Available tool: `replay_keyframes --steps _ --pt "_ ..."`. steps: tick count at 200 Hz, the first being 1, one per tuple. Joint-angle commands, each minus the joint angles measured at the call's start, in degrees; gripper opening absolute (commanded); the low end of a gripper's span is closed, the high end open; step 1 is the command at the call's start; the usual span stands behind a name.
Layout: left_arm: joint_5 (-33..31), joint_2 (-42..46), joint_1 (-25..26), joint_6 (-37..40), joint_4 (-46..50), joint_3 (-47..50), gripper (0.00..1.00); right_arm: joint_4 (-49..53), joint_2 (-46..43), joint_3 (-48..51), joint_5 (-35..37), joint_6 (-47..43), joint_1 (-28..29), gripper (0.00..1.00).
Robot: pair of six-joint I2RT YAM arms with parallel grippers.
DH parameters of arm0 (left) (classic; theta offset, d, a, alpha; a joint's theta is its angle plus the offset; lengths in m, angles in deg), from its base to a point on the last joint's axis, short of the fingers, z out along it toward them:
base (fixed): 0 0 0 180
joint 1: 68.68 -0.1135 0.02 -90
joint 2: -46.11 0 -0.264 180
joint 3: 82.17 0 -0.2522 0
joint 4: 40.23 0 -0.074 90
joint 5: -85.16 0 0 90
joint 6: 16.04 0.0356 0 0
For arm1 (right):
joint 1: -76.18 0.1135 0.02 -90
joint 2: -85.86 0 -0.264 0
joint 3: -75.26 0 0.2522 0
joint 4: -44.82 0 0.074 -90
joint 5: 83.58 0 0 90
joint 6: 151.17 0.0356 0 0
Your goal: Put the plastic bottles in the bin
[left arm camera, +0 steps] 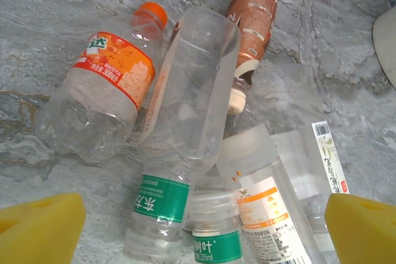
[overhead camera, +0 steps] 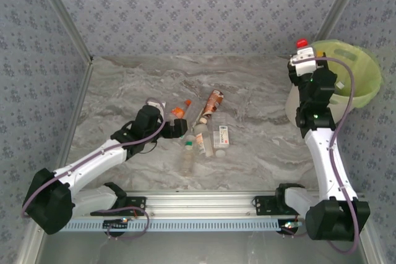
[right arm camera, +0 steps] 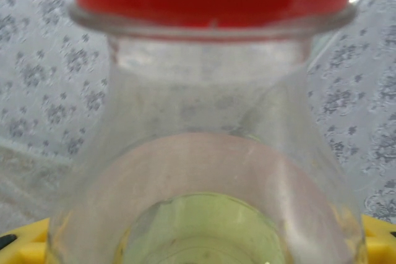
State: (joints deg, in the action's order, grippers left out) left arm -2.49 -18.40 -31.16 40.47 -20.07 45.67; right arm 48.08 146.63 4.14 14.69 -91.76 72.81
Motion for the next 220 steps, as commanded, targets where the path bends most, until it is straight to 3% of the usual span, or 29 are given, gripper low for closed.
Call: replay_keyframes --steps 1,62,87,128,164,189,211,220 --pt "1.65 0.67 0.4 0.62 1.14 0.43 0.99 -6.04 0.96 -2.97 -1.83 6.69 -3.62 0.62" --pt "2.64 0.71 2.18 0.27 4.24 0.85 0.99 -2.51 7.72 -5.47 3.27 8.26 -11.38 0.65" --pt "1.97 0.94 4.32 0.03 6.53 0.8 0.99 -3.64 8.39 -4.88 4.12 5.97 -10.81 0.65" --pt "-0.66 1.75 8.16 -0.17 9.04 1.21 0.99 -3.46 9.23 -4.62 11.92 5.2 -10.34 0.67" --pt "-1.16 2.12 11.48 0.22 11.28 1.58 0.99 -1.99 9.03 -3.53 13.78 7.21 -13.48 0.72" --pt "-3.45 1.35 14.29 0.99 13.44 0.49 1.0 3.33 10.66 -5.85 16.48 9.9 -15.25 0.81" --pt "-7.98 0.29 17.5 0.36 15.74 -0.98 1.0 5.57 9.92 -6.18 15.79 12.58 -15.08 0.99" --pt "-9.81 -0.23 18.8 -0.38 16.42 -1.47 0.99 6.2 9.12 -6.18 15.55 14.12 -14.83 1.0"
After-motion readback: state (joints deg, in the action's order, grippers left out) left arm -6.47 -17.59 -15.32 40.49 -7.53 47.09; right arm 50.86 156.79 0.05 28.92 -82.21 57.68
